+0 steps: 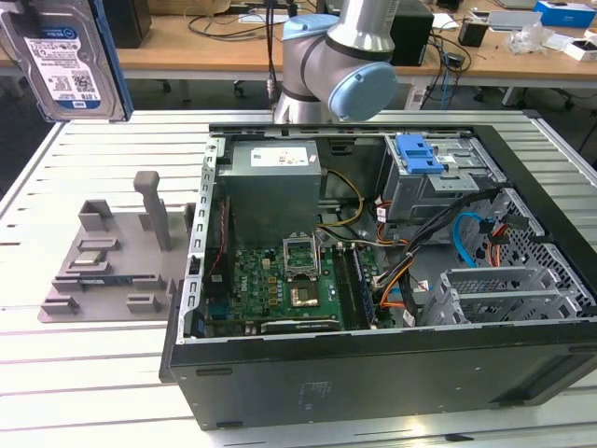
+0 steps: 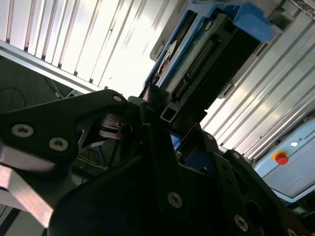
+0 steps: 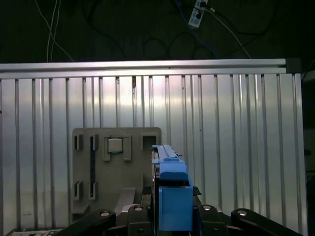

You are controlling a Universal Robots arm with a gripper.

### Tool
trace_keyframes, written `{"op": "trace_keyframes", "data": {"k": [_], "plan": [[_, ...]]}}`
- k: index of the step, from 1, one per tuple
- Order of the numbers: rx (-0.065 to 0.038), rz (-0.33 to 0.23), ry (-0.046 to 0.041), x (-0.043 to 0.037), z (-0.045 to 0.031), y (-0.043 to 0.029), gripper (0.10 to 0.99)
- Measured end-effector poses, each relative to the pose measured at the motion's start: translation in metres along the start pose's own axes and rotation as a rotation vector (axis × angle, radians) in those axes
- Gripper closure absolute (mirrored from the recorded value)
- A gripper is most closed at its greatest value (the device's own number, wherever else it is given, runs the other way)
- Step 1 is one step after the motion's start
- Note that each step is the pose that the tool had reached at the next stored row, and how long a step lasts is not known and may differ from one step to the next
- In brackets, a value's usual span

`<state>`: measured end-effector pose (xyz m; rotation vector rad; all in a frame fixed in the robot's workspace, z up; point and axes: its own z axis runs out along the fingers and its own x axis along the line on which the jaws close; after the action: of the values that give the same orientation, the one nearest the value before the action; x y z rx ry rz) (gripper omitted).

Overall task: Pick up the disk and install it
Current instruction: 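Pick up the disk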

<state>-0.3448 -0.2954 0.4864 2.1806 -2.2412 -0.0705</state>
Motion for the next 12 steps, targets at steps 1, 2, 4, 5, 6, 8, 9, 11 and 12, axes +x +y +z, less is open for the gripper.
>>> {"op": "trace_keyframes", "data": {"k": [1,2,4,5,6,8,9,11,12], "plan": [[0.000,0.000,0.0000,-0.0002,-0.0017,0.0001,0.718],[0.000,0.000,0.0000,-0.0003,-0.0032,0.0002,0.718],[0.000,0.000,0.0000,-0.0007,-0.0064,0.0003,0.718],[0.000,0.000,0.0000,-0.0009,-0.0088,0.0004,0.718],[0.000,0.000,-0.0001,-0.0010,-0.0101,0.0005,0.718],[0.000,0.000,0.0000,-0.0015,-0.0139,0.0006,0.718],[0.000,0.000,-0.0001,-0.0017,-0.0154,0.0007,0.718],[0.000,0.000,0.0000,-0.0020,-0.0187,0.0008,0.718],[0.000,0.000,-0.0001,-0.0026,-0.0231,0.0011,0.718]]}}
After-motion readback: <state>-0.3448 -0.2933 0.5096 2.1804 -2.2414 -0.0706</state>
